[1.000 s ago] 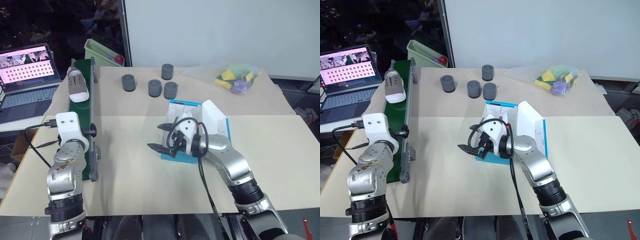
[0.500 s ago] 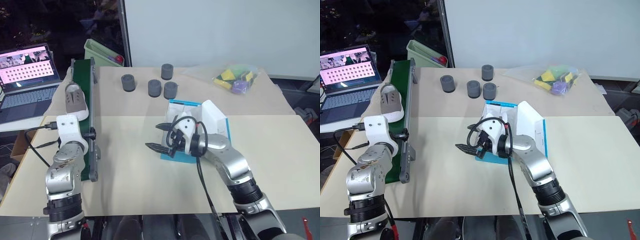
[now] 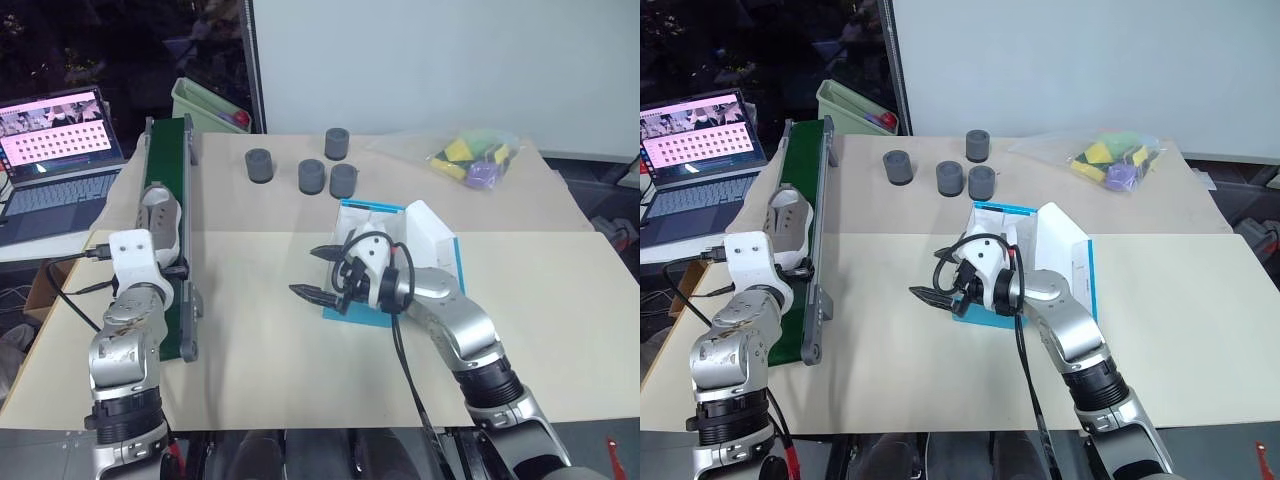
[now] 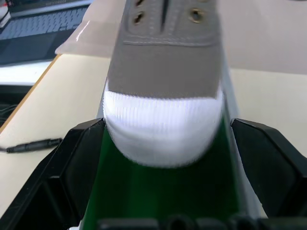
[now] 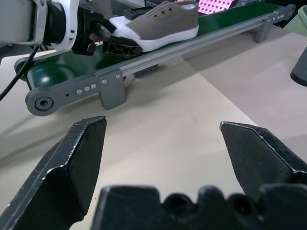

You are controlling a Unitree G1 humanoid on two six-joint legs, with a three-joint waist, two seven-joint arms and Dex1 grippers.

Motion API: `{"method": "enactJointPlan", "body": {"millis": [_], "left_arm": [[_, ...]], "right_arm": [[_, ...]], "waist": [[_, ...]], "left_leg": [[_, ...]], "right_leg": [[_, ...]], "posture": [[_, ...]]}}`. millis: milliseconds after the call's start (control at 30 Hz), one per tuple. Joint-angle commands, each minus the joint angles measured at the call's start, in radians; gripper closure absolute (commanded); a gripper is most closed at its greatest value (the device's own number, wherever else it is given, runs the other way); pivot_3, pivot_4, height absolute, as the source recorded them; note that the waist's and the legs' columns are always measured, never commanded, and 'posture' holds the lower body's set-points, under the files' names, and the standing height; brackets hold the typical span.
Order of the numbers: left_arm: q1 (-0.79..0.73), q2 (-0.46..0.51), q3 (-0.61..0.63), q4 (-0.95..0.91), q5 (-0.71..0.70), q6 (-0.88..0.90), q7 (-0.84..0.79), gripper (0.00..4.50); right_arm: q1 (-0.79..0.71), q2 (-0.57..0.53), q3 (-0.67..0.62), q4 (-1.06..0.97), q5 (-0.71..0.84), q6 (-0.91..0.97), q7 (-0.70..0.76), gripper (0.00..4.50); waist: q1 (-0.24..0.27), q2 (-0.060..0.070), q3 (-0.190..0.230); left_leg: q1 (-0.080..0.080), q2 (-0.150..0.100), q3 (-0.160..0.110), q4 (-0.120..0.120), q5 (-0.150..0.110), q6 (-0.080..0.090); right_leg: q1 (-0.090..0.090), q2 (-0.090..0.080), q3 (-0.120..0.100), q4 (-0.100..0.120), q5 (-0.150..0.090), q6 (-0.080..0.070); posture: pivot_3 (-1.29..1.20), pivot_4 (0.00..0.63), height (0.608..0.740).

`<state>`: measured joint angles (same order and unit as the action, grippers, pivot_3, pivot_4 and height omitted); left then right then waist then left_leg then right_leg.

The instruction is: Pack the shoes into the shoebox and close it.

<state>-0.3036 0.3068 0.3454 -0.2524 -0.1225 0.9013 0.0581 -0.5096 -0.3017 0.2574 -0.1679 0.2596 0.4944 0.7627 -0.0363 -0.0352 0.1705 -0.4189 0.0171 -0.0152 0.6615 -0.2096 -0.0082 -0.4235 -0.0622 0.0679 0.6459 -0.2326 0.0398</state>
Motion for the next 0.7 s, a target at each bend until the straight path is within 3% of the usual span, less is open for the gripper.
{"method": "enactJointPlan", "body": {"millis": [33,300,467,700], "left_arm": [[-0.021,-0.010,0.007,-0.011,-0.018,0.010,-0.011,0.00],[-0.026,-0.014,0.010,-0.013,-0.012,0.011,-0.012,0.00],[-0.025,-0.019,0.009,-0.016,-0.014,0.013,-0.013,1.12],[-0.036,-0.031,0.011,-0.041,-0.009,-0.019,-0.004,1.32]], "right_arm": [[-0.030,0.005,-0.035,-0.043,0.030,0.004,-0.005,0.05],[-0.042,0.008,-0.046,-0.037,0.032,0.006,-0.013,0.05],[-0.045,0.008,-0.049,-0.037,0.031,0.009,-0.015,0.00],[-0.050,0.011,-0.050,-0.029,0.032,0.011,-0.024,0.00]], "waist": [[0.000,0.000,0.000],[0.001,0.000,0.000],[0.001,0.000,0.000],[0.002,0.000,0.000]], "left_leg": [[0.000,0.000,0.000,0.000,0.000,0.000],[0.001,0.000,0.000,0.000,0.000,0.000],[0.002,0.000,0.000,0.000,0.000,0.000],[0.003,0.000,0.000,0.000,0.000,-0.001]], "right_leg": [[0.000,0.000,0.000,0.000,0.000,0.000],[0.001,0.000,0.000,0.001,0.000,0.000],[0.001,0.000,0.000,0.001,0.000,0.000],[0.002,0.000,0.000,0.001,0.000,0.000]], "posture": [[0.00,0.150,0.729],[0.00,0.150,0.729],[0.00,0.150,0.729],[0.00,0.150,0.729]]}}
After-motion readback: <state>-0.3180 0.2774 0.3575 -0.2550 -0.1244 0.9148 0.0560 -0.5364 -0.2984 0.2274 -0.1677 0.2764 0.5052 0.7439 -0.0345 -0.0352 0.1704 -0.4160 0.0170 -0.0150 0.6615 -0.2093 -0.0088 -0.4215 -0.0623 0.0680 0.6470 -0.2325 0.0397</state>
